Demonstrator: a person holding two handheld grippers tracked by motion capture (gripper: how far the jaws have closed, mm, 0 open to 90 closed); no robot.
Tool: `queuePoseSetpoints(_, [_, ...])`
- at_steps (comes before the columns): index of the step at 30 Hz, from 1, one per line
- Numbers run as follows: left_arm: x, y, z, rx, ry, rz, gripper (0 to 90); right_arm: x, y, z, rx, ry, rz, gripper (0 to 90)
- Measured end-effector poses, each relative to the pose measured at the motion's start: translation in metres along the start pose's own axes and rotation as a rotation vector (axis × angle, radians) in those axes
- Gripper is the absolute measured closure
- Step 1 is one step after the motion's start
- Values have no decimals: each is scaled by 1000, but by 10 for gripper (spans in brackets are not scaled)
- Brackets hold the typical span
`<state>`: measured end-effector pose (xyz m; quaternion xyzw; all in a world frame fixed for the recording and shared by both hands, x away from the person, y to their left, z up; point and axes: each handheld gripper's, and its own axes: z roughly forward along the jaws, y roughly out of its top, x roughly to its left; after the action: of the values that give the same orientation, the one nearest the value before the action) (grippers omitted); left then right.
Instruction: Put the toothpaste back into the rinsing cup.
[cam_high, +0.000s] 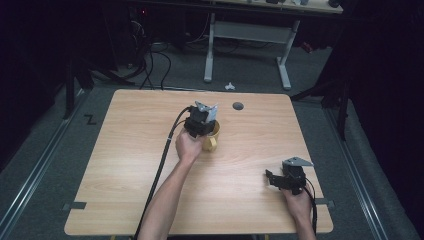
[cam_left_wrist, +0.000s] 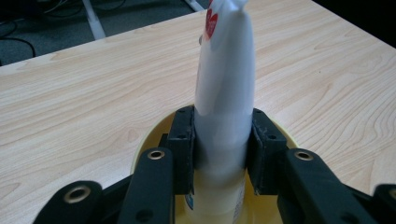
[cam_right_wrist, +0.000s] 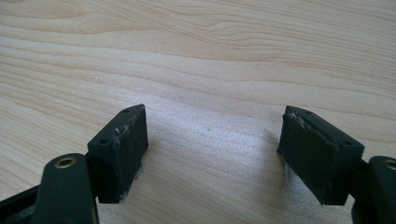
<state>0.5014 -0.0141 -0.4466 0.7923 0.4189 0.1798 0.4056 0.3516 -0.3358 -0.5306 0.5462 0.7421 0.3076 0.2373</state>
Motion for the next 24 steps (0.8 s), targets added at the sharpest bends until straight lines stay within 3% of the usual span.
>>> queuePoseSetpoints(4, [1, -2, 2, 17, -1, 5, 668, 0, 0, 0, 0, 0, 0, 237])
queuePoseSetpoints(8, [3, -5, 3, 11, 2, -13, 667, 0, 0, 0, 0, 0, 0, 237])
queuePoseSetpoints(13, [4, -7, 1, 6, -4, -5, 663, 0, 0, 0, -1, 1, -1, 237])
queuePoseSetpoints(17, [8, -9, -1, 4, -8, -34, 647, 0, 0, 0, 0, 0, -1, 237])
queuePoseSetpoints(23, [9, -11, -5, 13, -5, -31, 636, 0, 0, 0, 0, 0, 0, 237])
queuePoseSetpoints(24, [10, -11, -5, 20, -4, -46, 620, 0, 0, 0, 0, 2, -1, 237])
